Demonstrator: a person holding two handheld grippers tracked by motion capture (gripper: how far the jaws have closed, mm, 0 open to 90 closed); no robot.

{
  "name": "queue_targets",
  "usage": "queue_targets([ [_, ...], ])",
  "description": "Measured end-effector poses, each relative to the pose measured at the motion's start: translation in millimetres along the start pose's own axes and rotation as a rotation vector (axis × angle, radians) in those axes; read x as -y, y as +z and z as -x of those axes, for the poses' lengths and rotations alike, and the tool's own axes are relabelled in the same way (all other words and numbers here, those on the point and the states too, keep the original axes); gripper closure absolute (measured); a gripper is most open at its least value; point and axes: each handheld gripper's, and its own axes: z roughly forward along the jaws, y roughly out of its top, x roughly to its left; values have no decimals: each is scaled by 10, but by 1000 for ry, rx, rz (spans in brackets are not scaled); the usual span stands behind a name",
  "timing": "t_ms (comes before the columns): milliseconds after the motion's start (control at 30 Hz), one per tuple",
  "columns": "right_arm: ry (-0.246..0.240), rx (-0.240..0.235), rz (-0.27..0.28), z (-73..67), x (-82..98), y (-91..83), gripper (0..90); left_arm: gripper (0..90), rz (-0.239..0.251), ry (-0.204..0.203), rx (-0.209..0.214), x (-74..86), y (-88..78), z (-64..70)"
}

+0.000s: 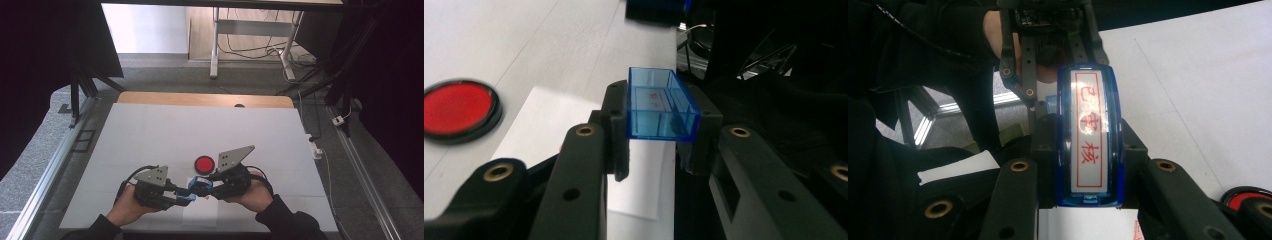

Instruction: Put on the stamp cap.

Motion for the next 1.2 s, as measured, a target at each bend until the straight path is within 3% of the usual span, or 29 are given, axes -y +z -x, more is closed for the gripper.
queue_targets([
  [633, -34, -26, -25, -49, -14, 65, 698, 685, 5, 68, 46, -109, 97, -12],
  [967, -32, -39, -29, -46, -10, 69, 699, 686, -3, 109, 33, -115, 92, 3],
  [1067, -42, -51, -29, -55, -4, 79, 699, 686, 16, 106, 63, -112, 91, 3],
  [1200, -51, -45, -36, -65, -8, 89, 698, 686, 22, 106, 63, -108, 85, 0],
])
